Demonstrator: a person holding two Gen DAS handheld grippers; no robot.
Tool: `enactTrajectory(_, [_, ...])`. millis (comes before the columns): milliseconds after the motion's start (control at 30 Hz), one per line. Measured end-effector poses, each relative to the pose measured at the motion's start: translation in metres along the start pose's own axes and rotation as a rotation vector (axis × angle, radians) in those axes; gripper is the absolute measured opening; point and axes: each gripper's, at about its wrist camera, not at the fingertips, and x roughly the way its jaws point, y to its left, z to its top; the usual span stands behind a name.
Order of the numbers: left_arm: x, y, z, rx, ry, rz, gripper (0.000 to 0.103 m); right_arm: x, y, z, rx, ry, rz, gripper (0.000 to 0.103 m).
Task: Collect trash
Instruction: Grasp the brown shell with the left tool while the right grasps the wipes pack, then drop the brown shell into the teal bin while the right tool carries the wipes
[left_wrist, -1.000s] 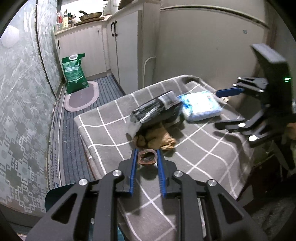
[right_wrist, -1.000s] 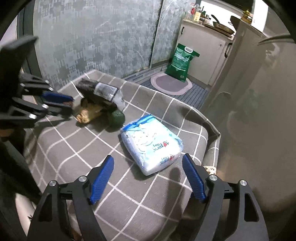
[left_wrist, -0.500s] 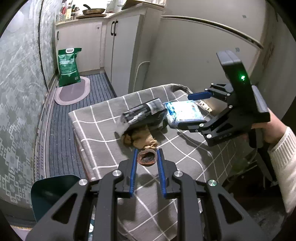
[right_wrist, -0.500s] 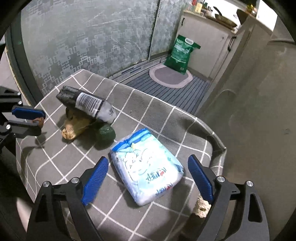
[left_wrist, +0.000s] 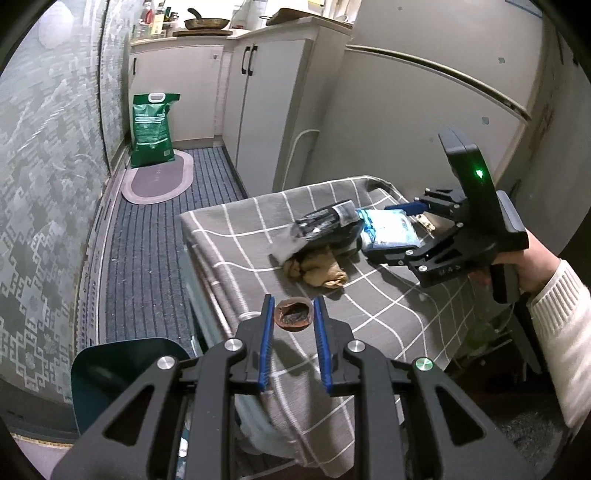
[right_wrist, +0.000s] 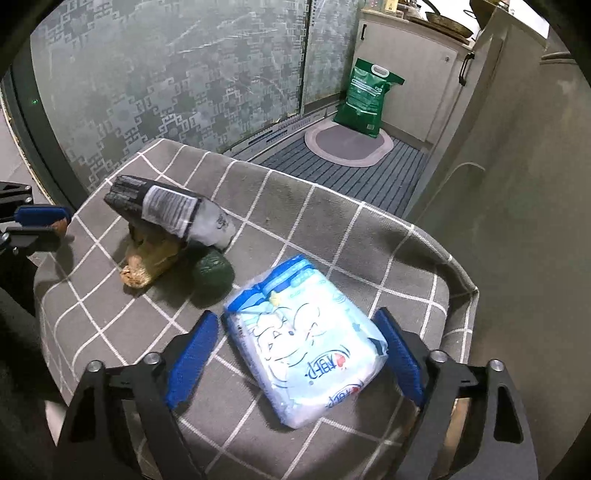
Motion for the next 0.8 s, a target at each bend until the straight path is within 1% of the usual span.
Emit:
enactTrajectory(133, [-0.008, 0.003, 0.0, -0.003, -0.012, 0.005, 0.023, -0.003, 0.005, -0.002, 0.002, -0.006, 0.0, 0.072])
enactTrajectory(167, [-0.011, 0.003, 0.0, -0.003, -0.017, 0.008, 0.023, -0.004, 0.007, -0.002, 0.003, -0.008, 0.003, 0.068])
enactTrajectory(233, [-0.016, 0.003, -0.001, -0.002, -0.027, 0.014, 0.023, -0.006, 0.011, -0.003, 0.0, -0.01, -0.01, 0.064])
enactTrajectory(300, [-0.02, 0.005, -0.003, -0.005, -0.037, 0.022, 0.023, -0.008, 0.014, -0.004, -0.004, -0.009, -0.016, 0.054])
enactTrajectory(400, [-0.025, 0.008, -0.005, -0.013, -0.05, 0.038, 0.023, -0.011, 0.018, -0.004, 0.006, -0.007, -0.042, 0.047])
enactTrajectory(500, [-0.034, 0.016, -0.006, -0.033, -0.067, 0.05, 0.023, -0.023, 0.019, -0.004, 0.032, -0.018, -0.066, 0.047])
enactTrajectory(667, [-0.045, 0.026, -0.01, -0.052, -0.091, 0.069, 0.023, -0.048, 0.021, 0.004, 0.062, -0.063, -0.101, 0.047])
enactTrajectory(800, [-0.05, 0.036, -0.015, -0.074, -0.099, 0.088, 0.023, -0.065, 0.036, 0.015, 0.06, -0.112, -0.082, 0.047])
